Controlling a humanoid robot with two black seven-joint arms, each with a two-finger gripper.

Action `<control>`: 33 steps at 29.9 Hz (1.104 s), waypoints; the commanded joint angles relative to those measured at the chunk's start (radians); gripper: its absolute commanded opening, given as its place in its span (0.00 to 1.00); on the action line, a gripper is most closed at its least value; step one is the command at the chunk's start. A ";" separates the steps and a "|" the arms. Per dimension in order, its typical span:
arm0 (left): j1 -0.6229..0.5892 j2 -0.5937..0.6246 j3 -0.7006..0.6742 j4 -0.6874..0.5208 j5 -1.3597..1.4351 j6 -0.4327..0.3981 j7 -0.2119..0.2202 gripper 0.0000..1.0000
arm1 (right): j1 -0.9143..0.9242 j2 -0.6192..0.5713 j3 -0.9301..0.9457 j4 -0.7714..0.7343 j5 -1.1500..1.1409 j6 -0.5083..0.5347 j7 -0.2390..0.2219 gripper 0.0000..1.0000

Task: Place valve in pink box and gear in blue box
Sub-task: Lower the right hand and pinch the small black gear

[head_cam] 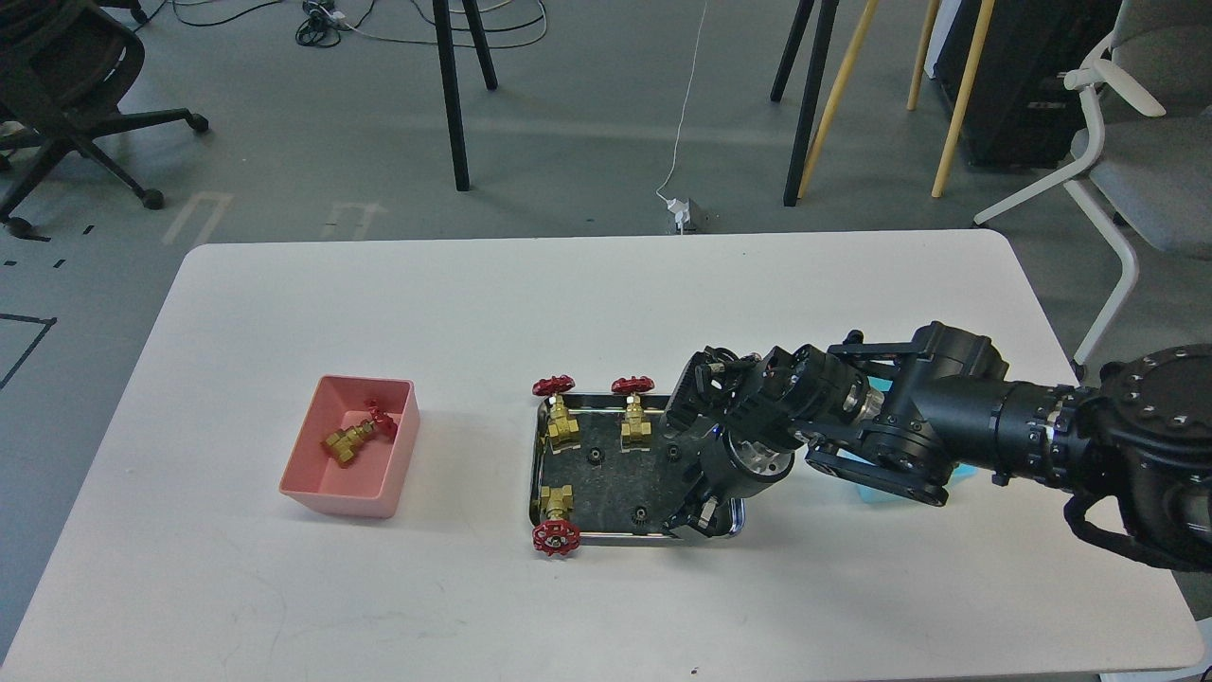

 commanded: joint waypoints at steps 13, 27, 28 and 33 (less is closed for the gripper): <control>-0.002 0.002 0.000 0.003 -0.002 -0.002 0.000 0.98 | 0.022 0.003 -0.003 -0.012 -0.002 0.000 -0.008 0.54; 0.000 0.005 0.000 0.011 -0.002 -0.003 0.000 0.98 | 0.027 0.004 -0.031 -0.010 -0.002 0.000 -0.009 0.43; 0.000 0.005 0.000 0.011 -0.002 -0.003 0.000 0.98 | 0.027 0.004 -0.031 -0.010 -0.002 0.000 -0.009 0.41; 0.000 0.007 0.000 0.011 -0.002 -0.003 0.000 0.98 | 0.033 0.004 -0.033 -0.007 0.000 0.000 -0.009 0.36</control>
